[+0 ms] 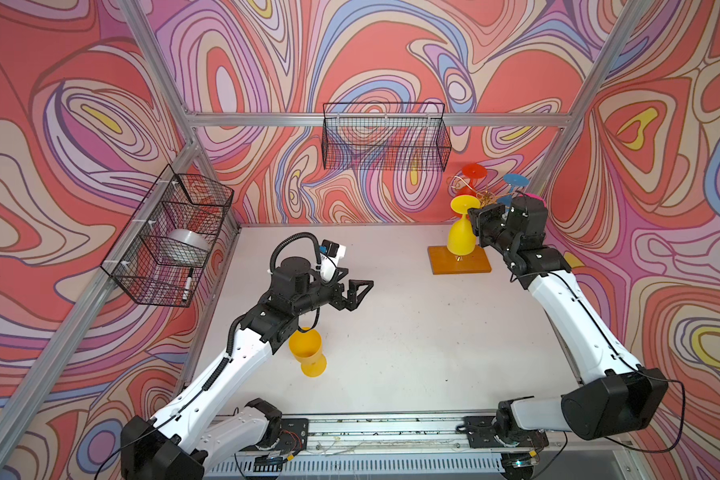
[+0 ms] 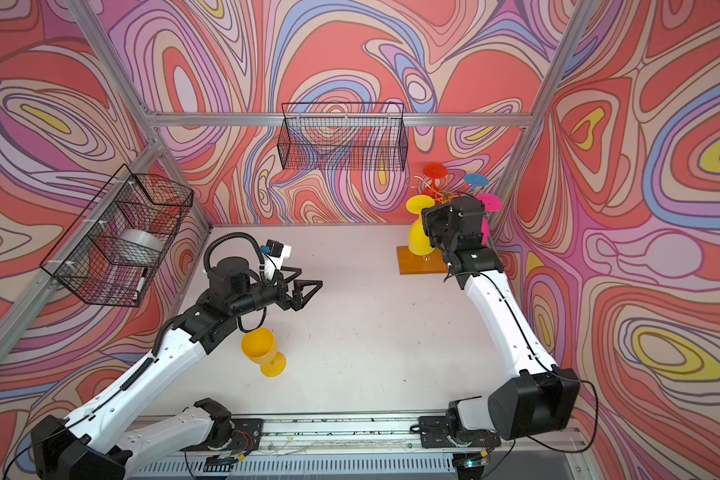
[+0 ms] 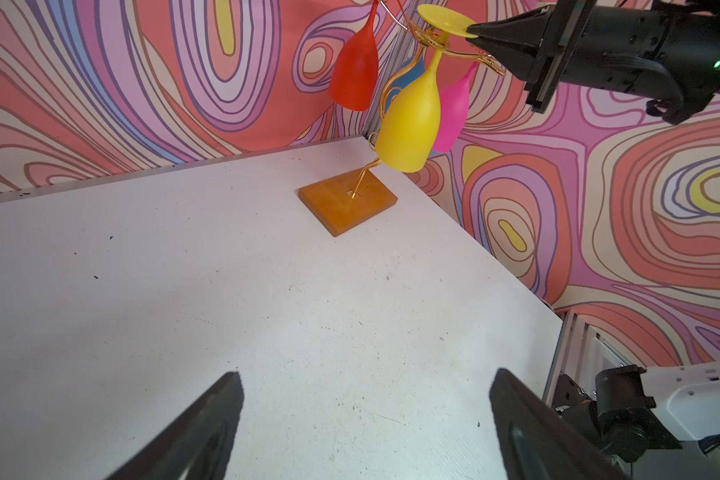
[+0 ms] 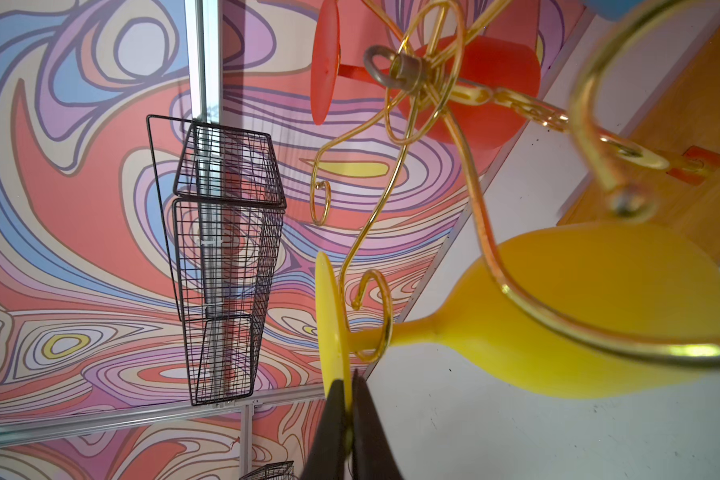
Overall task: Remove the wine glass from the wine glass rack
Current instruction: 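Lift and wiggle the yellow glass off the rack arm with the right gripper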
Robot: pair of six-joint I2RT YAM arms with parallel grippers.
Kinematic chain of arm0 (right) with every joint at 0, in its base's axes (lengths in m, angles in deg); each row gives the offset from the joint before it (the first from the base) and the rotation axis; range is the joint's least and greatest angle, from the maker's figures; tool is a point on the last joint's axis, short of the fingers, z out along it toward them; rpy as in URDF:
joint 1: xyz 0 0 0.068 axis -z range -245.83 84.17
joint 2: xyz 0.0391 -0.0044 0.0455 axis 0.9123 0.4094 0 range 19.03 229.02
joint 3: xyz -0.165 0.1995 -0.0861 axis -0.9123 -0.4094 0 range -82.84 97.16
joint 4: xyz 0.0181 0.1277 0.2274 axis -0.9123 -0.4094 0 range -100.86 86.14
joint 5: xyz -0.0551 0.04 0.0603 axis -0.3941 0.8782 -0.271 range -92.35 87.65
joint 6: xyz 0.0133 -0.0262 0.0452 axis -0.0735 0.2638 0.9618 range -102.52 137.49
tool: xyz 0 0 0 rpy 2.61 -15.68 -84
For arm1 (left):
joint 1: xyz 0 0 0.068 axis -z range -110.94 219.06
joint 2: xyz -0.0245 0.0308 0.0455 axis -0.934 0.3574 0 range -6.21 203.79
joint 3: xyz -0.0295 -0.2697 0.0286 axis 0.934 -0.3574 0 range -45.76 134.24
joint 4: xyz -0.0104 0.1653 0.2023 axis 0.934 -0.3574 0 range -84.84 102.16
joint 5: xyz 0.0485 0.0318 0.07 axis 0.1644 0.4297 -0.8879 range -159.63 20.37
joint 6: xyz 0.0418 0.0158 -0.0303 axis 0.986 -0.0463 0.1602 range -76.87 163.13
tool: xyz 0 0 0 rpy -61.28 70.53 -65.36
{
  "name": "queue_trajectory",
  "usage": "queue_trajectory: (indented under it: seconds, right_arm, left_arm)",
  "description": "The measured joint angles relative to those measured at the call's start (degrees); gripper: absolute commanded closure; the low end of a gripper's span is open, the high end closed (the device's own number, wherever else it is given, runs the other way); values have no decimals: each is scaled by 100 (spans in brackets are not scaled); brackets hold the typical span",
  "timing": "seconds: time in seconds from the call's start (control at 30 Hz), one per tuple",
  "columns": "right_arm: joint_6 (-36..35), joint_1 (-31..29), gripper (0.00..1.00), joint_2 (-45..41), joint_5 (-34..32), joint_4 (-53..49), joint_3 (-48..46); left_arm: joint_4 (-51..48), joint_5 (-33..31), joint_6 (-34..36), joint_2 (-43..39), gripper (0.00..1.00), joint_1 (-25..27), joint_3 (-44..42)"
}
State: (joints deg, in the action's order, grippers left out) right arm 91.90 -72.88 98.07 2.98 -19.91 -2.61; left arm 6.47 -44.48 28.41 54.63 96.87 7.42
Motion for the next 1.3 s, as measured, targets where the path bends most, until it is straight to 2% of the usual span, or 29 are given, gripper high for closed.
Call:
queue_trajectory:
  seconds: [0.67,1.3]
  right_arm:
    - [-170,0,100,90,323,151,17]
    - [-195,-2,100,673,455,221,627]
  left_arm:
    - [0,122,-2,0,7,0,0]
    - [0,205,13,116,7,0,0]
